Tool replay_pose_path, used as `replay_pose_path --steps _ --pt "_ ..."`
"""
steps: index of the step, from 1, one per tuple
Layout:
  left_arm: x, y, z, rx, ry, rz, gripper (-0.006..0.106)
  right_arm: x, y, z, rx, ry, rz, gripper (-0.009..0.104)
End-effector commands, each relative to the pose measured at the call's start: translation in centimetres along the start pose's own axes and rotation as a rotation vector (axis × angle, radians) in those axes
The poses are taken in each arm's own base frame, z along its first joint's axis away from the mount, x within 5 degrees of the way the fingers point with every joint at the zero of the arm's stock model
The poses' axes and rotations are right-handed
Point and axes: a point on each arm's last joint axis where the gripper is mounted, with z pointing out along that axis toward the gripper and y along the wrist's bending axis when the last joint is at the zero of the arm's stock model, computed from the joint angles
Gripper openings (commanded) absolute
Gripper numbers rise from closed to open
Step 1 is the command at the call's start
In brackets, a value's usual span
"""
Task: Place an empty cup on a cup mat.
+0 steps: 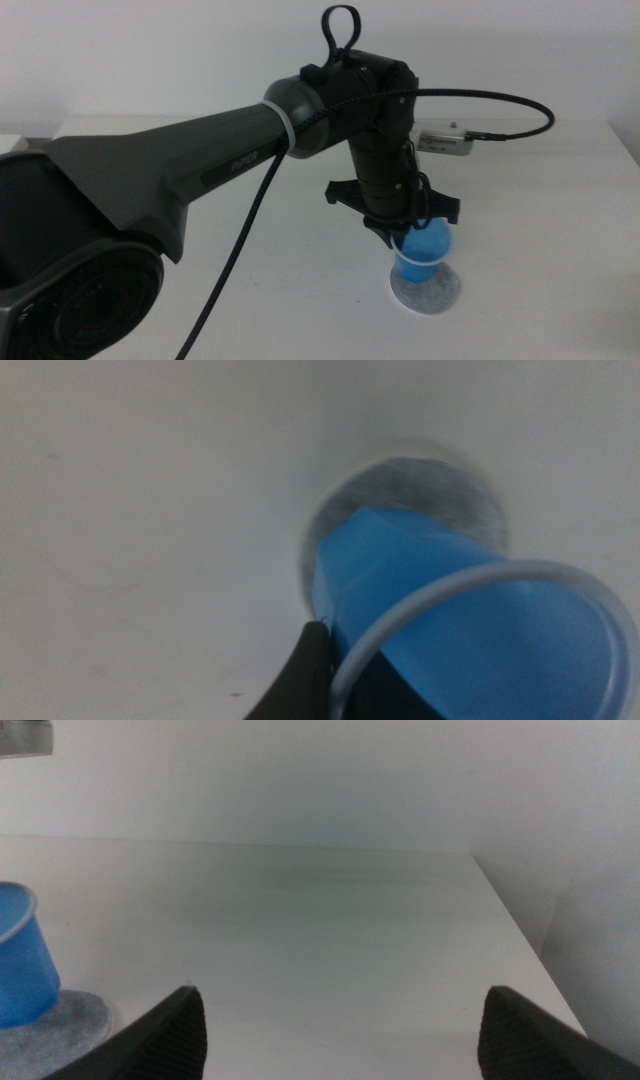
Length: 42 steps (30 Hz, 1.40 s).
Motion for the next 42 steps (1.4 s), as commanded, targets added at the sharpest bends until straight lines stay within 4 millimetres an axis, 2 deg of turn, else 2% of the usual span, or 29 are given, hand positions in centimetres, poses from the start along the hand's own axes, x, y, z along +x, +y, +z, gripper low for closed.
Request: replay_pose_path --steps 1,10,12,17,21,24,26,30,33,35,38,42 --pt "0.1 -0.9 -0.1 0.021 -0.012 0.002 -0.002 0.0 0.0 0.0 0.0 -0.008 -0.01 0.093" --pt "0.2 -1.0 1.4 0.038 0.024 -0.005 -0.001 0.0 0.0 0.0 0.0 -0.008 -0.01 0.093" --pt "0.2 -1.0 1.4 0.031 0.027 -0.003 0.002 0.0 0.0 0.0 0.0 -0.008 -0.01 0.093" --pt "0.2 -1.0 1.4 0.032 0.031 -0.006 0.033 0.0 0.0 0.0 0.0 -0.008 -0.01 0.093" --pt "0.1 -1.0 1.0 0.035 0.023 0.045 0.067 0.0 0.0 0.0 0.0 -0.008 -0.01 0.093" --pt "0.1 -1.3 -1.1 0.041 0.011 0.108 0.094 0.0 0.0 0.0 0.0 -0.008 -0.01 0.093" --pt "-0.1 -1.5 -3.5 0.037 -0.056 0.154 0.094 0.0 0.0 0.0 0.0 -0.008 -0.01 0.093" --pt "1.0 -0.9 -10.3 -0.046 -0.217 0.196 0.094 0.0 0.0 0.0 0.0 -0.008 -0.01 0.093" --pt "3.6 0.5 -14.9 -0.119 -0.329 0.217 0.094 0.0 0.0 0.0 0.0 -0.008 -0.01 0.093" --pt "5.5 2.1 -16.0 -0.169 -0.384 0.223 0.094 0.0 0.0 0.0 0.0 -0.008 -0.01 0.093" --pt "9.2 5.0 -17.9 -0.19 -0.39 0.16 0.094 0.0 0.0 0.0 0.0 -0.008 -0.01 0.093" --pt "13.5 8.7 -20.1 -0.286 -0.388 0.164 0.094 0.0 0.0 0.0 0.0 -0.008 -0.01 0.093"
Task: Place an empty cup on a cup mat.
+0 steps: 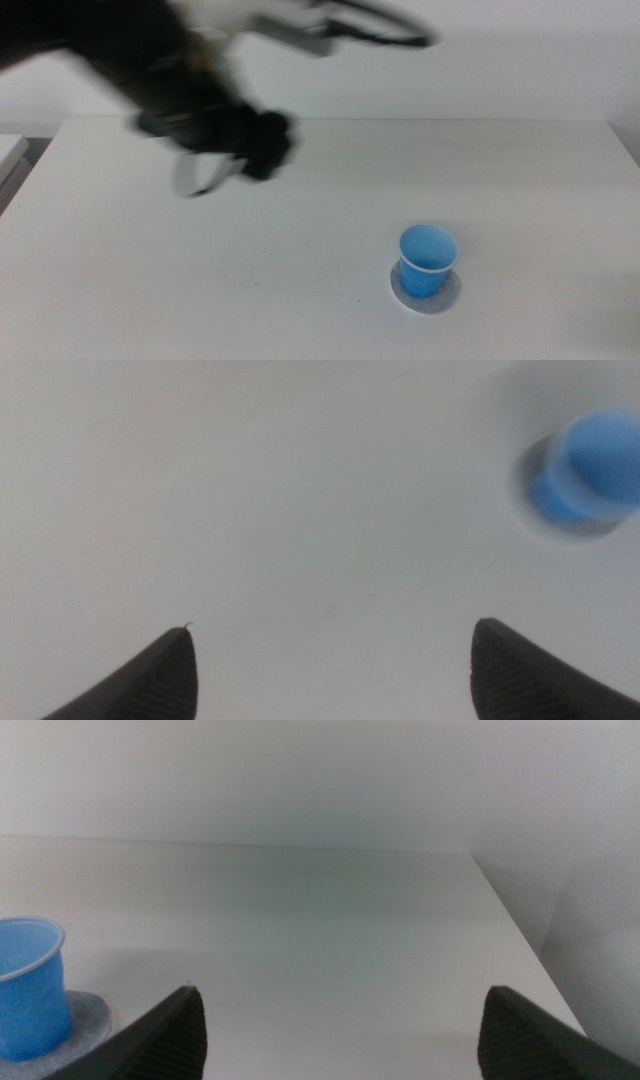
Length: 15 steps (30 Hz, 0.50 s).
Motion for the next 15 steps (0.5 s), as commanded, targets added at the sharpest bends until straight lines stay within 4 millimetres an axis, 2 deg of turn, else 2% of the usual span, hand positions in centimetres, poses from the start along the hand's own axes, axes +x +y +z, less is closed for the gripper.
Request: replay_pose_path --steps 1,4,8,10,12,15 --pt "2.6 2.1 -1.8 -0.065 0.011 -0.008 0.094 0.0 0.0 0.0 0.0 -0.008 -0.01 0.093" --pt "5.7 4.3 -2.8 -0.105 0.069 -0.085 0.094 0.0 0.0 0.0 0.0 -0.008 -0.01 0.093" --pt "8.9 5.8 -3.5 -0.138 0.035 -0.14 0.094 0.0 0.0 0.0 0.0 -0.008 -0.01 0.093" --pt "10.2 6.4 -3.7 -0.142 -0.052 -0.165 0.094 0.0 0.0 0.0 0.0 -0.008 -0.01 0.093" --pt "11.6 6.6 -4.0 -0.112 -0.217 -0.176 0.094 0.0 0.0 0.0 0.0 -0.008 -0.01 0.093" --pt "14.8 6.8 -3.7 -0.127 -0.44 -0.167 0.094 0.0 0.0 0.0 0.0 -0.008 -0.01 0.093"
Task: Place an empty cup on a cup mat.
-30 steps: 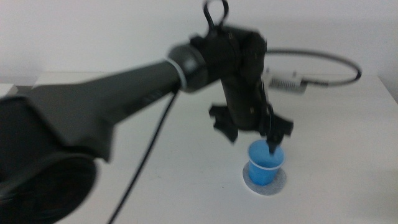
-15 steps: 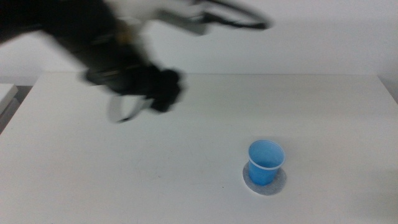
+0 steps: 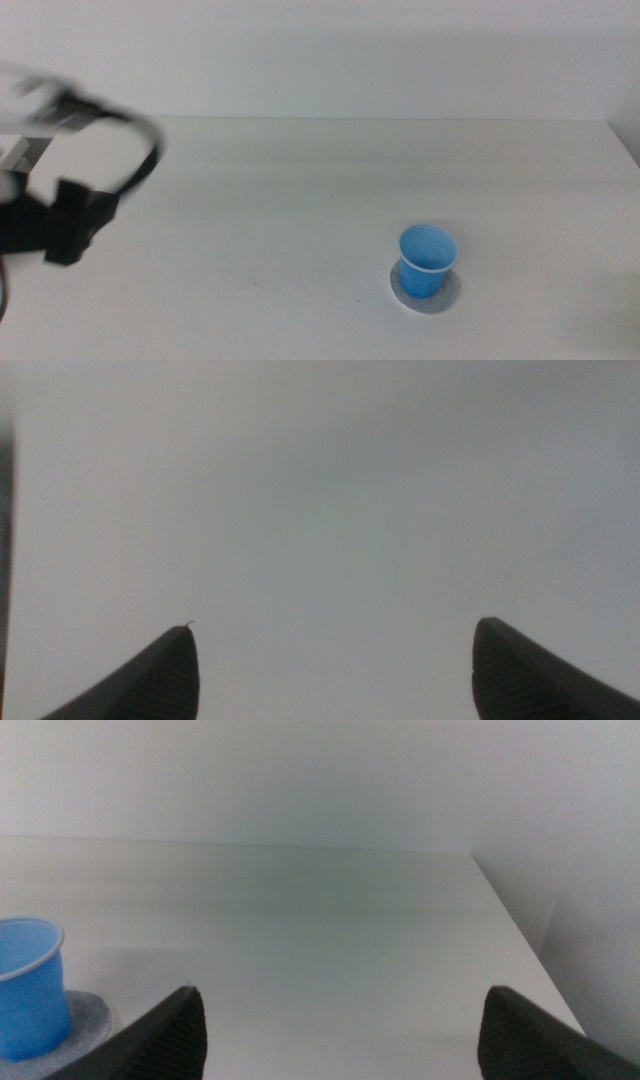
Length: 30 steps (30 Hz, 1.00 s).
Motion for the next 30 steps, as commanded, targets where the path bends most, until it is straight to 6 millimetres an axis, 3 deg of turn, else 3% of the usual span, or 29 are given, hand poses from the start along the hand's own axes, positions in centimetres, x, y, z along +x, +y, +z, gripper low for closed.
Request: replay_pose_path --steps 1,6,10,16,18,20,30 --pt "2.1 0.5 -0.7 -0.007 -0.208 -0.018 0.094 0.0 0.0 0.0 0.0 -0.008 -0.01 0.093" --pt "7.6 1.1 -0.7 -0.086 -0.455 -0.111 0.094 0.0 0.0 0.0 0.0 -0.008 -0.01 0.093" --pt "12.0 0.9 0.2 -0.127 -0.536 -0.132 0.094 0.0 0.0 0.0 0.0 -0.008 -0.01 0.093" --pt "16.0 0.7 1.3 -0.18 -0.682 -0.139 0.094 0.0 0.0 0.0 0.0 -0.008 -0.01 0.093" --pt "16.1 0.7 0.9 -0.191 -0.738 -0.136 0.094 0.0 0.0 0.0 0.0 -0.008 -0.01 0.093" --pt "16.7 0.5 1.3 -0.183 -0.671 -0.136 0.094 0.0 0.0 0.0 0.0 -0.008 -0.01 0.093" --pt "16.4 0.7 1.0 -0.217 -0.714 -0.082 0.094 0.0 0.0 0.0 0.0 -0.008 -0.01 0.093"
